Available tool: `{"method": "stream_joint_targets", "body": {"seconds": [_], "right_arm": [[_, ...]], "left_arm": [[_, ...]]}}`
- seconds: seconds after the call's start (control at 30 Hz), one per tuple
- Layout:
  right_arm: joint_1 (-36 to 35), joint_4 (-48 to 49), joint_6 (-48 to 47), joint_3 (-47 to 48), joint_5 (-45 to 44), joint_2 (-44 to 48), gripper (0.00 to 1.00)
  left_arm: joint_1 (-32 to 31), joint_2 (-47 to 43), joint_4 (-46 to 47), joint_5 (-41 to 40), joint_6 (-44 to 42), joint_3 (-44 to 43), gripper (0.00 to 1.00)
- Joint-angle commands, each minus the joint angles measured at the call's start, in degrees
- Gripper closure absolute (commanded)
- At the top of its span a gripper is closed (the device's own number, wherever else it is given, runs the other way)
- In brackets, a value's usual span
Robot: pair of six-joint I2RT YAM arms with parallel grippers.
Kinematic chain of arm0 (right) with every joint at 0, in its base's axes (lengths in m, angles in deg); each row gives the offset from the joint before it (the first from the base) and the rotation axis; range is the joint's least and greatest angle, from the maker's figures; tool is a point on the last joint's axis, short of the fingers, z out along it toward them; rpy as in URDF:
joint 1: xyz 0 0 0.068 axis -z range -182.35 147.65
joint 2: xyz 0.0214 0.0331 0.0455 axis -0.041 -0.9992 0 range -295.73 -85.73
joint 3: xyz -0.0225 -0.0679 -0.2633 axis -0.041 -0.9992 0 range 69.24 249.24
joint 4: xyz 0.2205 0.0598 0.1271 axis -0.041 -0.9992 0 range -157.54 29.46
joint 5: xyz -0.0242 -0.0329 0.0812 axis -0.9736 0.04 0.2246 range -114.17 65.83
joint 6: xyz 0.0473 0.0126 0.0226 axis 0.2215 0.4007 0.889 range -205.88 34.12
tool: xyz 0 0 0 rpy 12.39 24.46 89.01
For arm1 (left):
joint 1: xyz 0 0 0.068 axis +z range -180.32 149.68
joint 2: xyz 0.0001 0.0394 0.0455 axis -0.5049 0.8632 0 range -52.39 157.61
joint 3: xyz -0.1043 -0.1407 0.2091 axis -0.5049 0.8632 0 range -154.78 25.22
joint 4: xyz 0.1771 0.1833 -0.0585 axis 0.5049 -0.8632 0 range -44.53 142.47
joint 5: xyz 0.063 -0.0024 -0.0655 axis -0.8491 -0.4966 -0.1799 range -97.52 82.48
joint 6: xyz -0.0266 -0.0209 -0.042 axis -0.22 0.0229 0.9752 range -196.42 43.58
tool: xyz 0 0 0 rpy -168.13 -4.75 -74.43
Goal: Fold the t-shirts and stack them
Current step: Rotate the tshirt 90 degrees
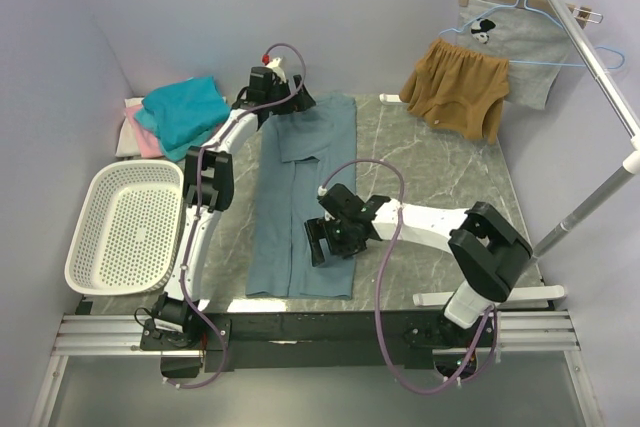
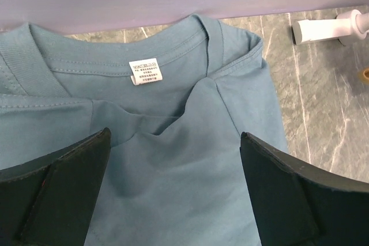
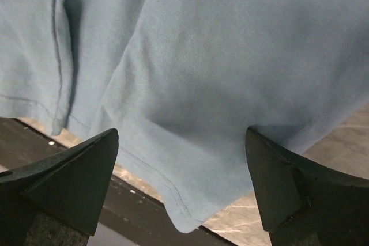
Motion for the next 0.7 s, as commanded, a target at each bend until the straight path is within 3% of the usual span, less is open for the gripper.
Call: {"method": "stream_joint_targets", "body": {"seconds": [0.0, 0.2, 0.3, 0.43, 0.67], "right_arm": [[-2.0, -5.9, 0.4, -1.6, -9.5, 2.9, 0.03], [-2.3, -4.8, -1.5, 1.0, -19.3, 14.3, 0.01], [-1.4, -4.4, -1.8, 3.1, -25.9, 17.7, 0.00], [3.4, -6.2, -1.4, 5.7, -30.7, 17.0, 0.00], [14.2, -1.5, -1.2, 0.8, -21.1, 16.6, 0.00]], "left_arm": [[-0.1, -5.5, 4.5, -1.2, -1.1, 0.9, 0.01], [-0.3, -19.9, 5.3, -5.6, -2.1, 11.5, 0.01], [-1.0, -31.1, 4.8, -8.2, -1.1, 22.8, 0.01], [-2.4, -45.4, 3.0, -15.4, 3.8, 44.4, 0.01], [-7.6, -70.8, 2.1, -24.8, 8.5, 79.6, 0.01]]}}
